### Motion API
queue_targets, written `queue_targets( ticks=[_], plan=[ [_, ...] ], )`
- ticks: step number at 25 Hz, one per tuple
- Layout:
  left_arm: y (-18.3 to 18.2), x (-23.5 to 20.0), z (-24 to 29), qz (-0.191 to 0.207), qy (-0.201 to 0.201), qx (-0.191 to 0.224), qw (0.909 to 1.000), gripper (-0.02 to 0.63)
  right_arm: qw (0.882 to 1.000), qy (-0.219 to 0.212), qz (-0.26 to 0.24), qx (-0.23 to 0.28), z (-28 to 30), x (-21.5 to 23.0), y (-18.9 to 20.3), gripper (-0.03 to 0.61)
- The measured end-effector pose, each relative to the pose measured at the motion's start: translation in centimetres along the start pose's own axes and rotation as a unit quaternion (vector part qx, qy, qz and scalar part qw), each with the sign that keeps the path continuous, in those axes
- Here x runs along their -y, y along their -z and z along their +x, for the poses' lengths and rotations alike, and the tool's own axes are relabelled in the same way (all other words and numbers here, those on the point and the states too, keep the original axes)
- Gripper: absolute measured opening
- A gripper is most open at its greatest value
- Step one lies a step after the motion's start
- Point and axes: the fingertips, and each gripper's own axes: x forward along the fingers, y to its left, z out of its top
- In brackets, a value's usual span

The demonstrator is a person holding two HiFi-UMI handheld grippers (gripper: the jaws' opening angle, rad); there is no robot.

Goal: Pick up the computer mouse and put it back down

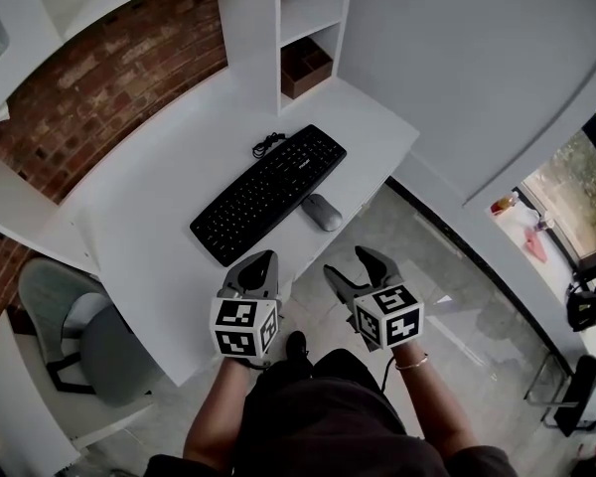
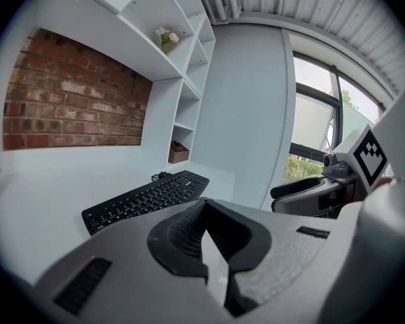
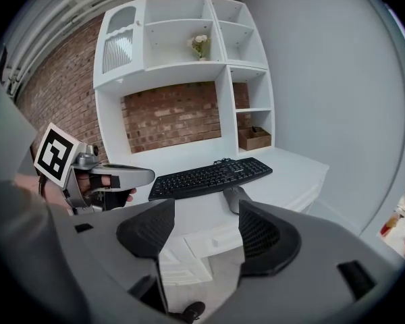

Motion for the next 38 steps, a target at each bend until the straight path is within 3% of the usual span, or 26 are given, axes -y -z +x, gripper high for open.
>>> queue_targets(
  ticks=[10, 17, 25, 38],
  plan=[
    [-0.5, -2.1, 1.9, -0.005, -0.025, -0.003, 0.9997, 0.009, 0.999, -0.006, -0.026, -0.028, 3.9, 2.0, -0.7, 0.281],
    [-1.6, -3.8, 4.5, -0.020, -0.052, -0.003, 0.9984, 0.009, 0.997, -0.037, -0.052, -0.033, 7.5, 3.6, -2.8, 0.281],
    [-1.8, -5.8, 7.3, -0.047, -0.089, -0.010, 0.9949, 0.009, 0.989, -0.045, -0.102, -0.101, 12.0, 6.0, -1.8, 0.299],
    [-0.2, -7.5, 10.4, -0.081, -0.118, -0.034, 0.9892, 0.009, 0.977, -0.070, -0.100, -0.175, 16.4, 7.2, 0.7, 0.307]
  ],
)
